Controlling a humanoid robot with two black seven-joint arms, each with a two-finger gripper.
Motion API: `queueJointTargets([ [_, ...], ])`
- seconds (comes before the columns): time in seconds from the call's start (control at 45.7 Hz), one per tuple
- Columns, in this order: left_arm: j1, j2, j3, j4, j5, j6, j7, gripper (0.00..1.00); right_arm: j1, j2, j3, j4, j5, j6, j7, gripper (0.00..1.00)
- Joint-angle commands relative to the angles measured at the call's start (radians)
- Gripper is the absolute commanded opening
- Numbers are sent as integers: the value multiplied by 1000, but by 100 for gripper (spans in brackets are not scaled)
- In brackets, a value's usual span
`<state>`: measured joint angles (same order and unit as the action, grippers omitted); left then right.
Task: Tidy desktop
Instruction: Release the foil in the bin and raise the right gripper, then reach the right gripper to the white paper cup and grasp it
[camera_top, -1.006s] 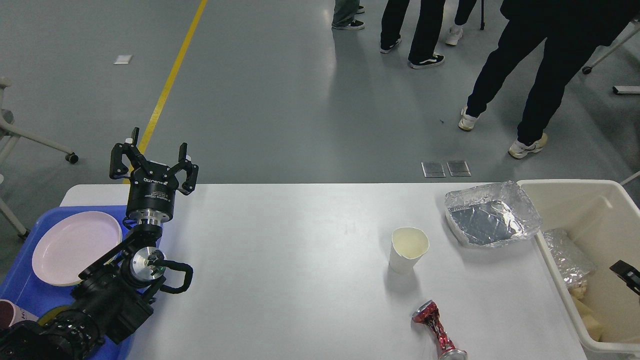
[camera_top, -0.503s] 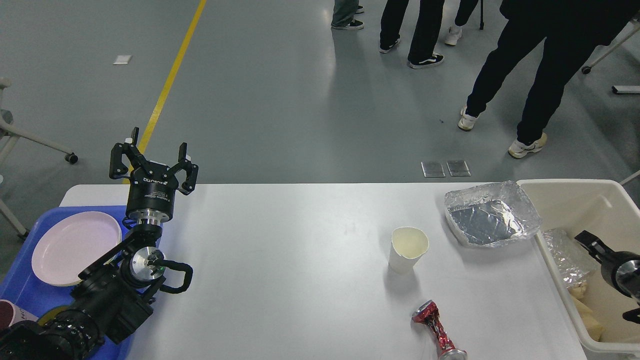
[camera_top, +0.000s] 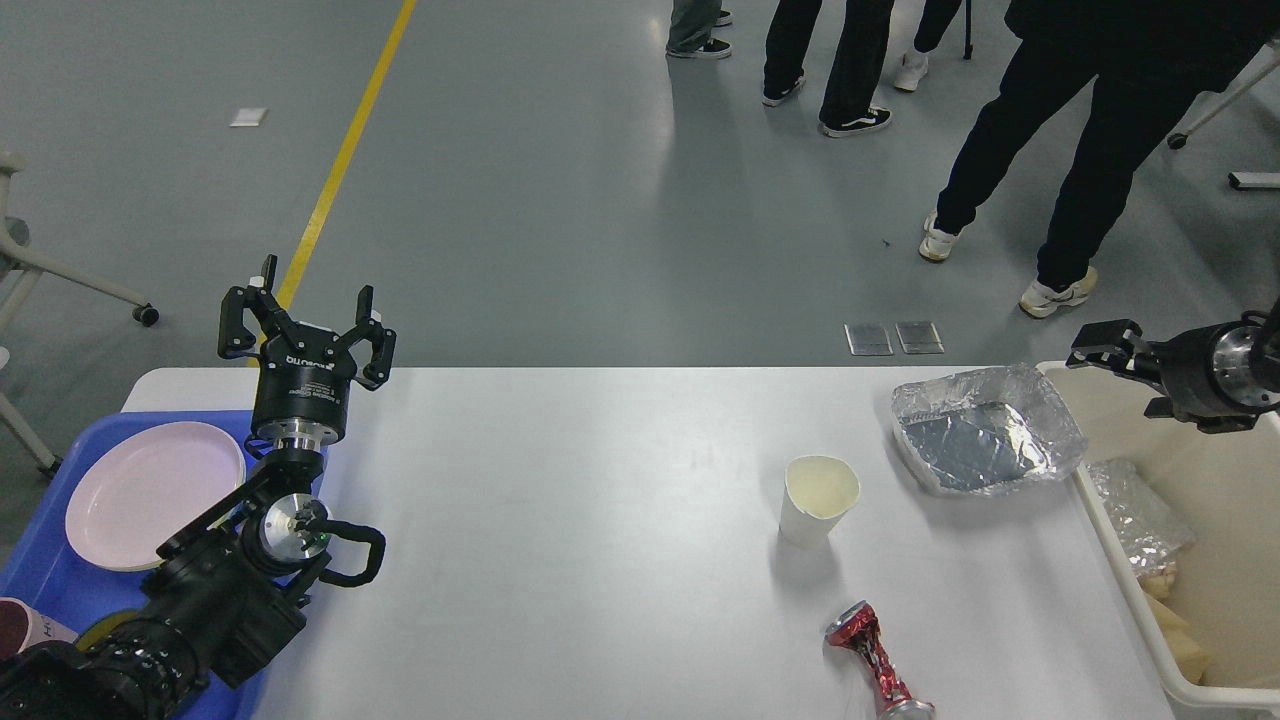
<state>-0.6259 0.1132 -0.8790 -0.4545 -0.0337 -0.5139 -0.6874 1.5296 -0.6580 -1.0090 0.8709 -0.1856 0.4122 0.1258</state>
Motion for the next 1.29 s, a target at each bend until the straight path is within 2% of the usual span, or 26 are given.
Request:
queueJointTargets([
  [0.0,0,0,0,-1,0,0,0,97,349,-23,-157,445,-63,-1,-15,100],
  [0.066,0,-1,0,0,0,0,0,97,466,7,-192,629,-80,-4,-24,100],
  [0.131,0,0,0,0,0,0,0,97,530,87,-200,762,-72,-19,-44,100],
  [0.241,0,-1,0,0,0,0,0,97,541,227,-188,821,-57,-98,-51,100],
  [0.394,0,-1,0,0,0,0,2,97,420,334,-186,764,58,-237,-54,100],
  [0.634,0,-1,0,0,0,0,2,97,184,334,-152,631,224,-426,-52,100],
  [0.875,0,-1,0,-1,0,0,2,97,17,351,-23,518,360,-527,-52,100],
  [1.006,0,-1,0,-1,0,0,2,97,-52,419,-20,424,383,-552,-52,100],
  [1.137,0,-1,0,-1,0,0,2,97,-103,440,-20,398,383,-589,-51,100],
  [1.203,0,-1,0,0,0,0,2,97,-121,442,-19,398,383,-610,-51,91],
  [1.269,0,-1,0,-1,0,0,2,97,-140,442,-19,395,382,-638,-51,69],
])
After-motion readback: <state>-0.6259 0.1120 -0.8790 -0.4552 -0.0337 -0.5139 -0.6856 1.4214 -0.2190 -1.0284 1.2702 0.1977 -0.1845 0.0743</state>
